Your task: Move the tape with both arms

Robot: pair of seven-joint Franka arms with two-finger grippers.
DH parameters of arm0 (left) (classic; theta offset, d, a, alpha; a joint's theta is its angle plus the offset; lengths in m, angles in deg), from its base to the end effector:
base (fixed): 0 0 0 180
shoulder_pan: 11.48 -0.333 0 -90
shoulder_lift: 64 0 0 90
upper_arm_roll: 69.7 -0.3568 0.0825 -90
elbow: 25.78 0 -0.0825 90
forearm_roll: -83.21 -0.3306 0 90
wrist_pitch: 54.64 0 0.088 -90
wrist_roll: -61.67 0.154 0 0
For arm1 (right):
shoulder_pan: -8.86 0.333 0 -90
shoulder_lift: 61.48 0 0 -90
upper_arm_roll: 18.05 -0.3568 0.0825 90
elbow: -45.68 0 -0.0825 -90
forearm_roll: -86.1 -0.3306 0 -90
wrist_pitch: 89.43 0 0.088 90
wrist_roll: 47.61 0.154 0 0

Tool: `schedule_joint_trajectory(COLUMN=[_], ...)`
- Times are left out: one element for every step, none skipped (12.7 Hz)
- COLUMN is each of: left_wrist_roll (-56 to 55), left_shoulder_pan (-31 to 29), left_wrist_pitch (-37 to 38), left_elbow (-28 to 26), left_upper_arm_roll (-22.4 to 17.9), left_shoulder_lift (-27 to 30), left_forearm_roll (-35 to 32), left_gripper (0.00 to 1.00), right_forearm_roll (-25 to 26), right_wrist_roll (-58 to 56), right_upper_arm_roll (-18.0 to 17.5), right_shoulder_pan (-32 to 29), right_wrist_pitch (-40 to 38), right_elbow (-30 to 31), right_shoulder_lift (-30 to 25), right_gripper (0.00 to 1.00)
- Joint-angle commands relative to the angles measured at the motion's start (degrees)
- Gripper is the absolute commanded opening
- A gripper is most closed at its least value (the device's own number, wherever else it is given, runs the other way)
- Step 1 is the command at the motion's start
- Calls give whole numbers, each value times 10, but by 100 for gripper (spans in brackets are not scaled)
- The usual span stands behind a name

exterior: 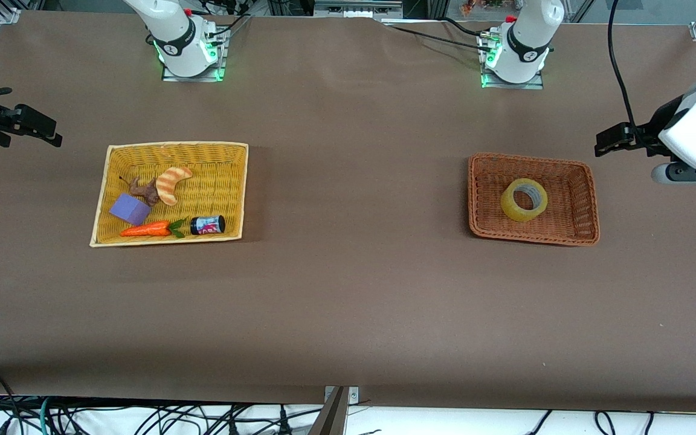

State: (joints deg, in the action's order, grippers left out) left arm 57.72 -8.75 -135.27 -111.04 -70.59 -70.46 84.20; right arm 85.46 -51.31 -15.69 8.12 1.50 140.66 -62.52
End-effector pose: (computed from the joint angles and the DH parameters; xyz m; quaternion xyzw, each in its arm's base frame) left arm 0.5114 -0.0198 0.5828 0.9951 0.0178 -0.0969 0.0029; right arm 0.4907 -0.0251 0.5924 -0.9996 -0.0050 0.0259 0.0075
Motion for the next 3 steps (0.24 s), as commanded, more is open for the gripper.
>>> schedule_joint_trajectory(left_wrist_roll=[0, -1, -1], left_shoulder_pan=[4, 5, 4], left_wrist_pitch=[12, 11, 10], left_elbow=[18, 22, 22], left_upper_arm_roll=[-11, -10, -10], left_shoulder_lift=[-8, -11, -13], left_forearm_roll=[28, 29, 31], left_gripper=[100, 100, 100], right_forearm_roll=[-7, -6, -4], right_wrist_roll=[-3, -4, -4], right_upper_arm_roll=[-2, -2, -2], right_shoulder_pan=[-5, -5, -5], right_wrist_pitch=[1, 1, 0], right_elbow=[-3, -3, -3], right_shoulder_lift=[0, -1, -1], right_gripper=[100, 100, 100])
